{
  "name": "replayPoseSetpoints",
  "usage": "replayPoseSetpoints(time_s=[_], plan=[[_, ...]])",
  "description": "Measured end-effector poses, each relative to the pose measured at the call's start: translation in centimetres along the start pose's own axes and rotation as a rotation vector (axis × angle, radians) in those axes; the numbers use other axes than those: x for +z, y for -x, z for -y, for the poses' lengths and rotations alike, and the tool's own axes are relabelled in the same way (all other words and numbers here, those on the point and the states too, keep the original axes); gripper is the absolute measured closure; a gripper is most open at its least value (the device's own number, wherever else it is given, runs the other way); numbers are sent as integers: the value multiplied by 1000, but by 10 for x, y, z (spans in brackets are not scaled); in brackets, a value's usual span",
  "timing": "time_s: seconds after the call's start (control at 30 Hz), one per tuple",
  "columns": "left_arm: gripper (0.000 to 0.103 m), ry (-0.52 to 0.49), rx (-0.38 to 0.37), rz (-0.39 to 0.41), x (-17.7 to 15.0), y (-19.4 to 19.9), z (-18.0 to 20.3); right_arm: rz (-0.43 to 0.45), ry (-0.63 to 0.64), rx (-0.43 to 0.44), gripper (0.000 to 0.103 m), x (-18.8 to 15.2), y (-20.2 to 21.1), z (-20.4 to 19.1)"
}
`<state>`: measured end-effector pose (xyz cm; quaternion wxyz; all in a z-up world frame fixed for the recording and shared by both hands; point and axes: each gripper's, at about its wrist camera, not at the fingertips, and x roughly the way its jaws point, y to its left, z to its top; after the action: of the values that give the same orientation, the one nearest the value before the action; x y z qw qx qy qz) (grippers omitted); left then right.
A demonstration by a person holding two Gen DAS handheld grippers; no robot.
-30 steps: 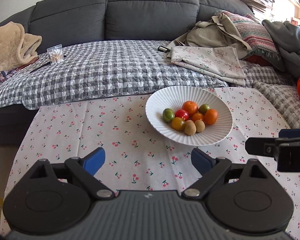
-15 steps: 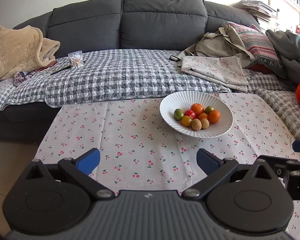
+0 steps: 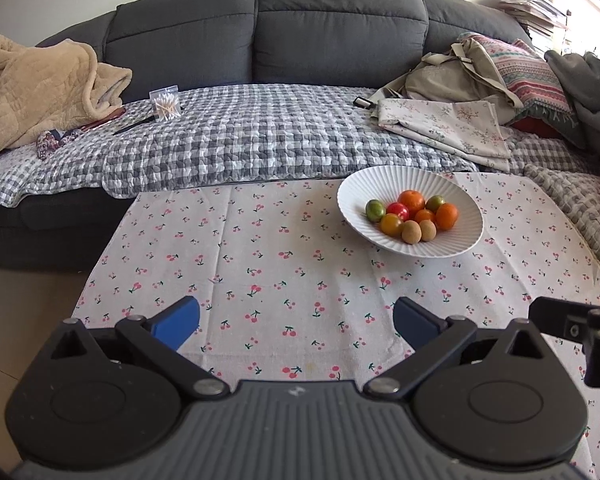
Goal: Organize fruits
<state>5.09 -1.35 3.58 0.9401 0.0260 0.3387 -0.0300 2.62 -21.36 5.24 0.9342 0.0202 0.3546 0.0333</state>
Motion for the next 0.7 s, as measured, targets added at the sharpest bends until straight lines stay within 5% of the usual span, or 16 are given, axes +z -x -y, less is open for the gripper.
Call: replayPoseSetpoints(time_s=[0.7], plan=[[1, -20, -35, -18, -4, -3, 9, -11, 7, 3, 0, -2, -2, 1]])
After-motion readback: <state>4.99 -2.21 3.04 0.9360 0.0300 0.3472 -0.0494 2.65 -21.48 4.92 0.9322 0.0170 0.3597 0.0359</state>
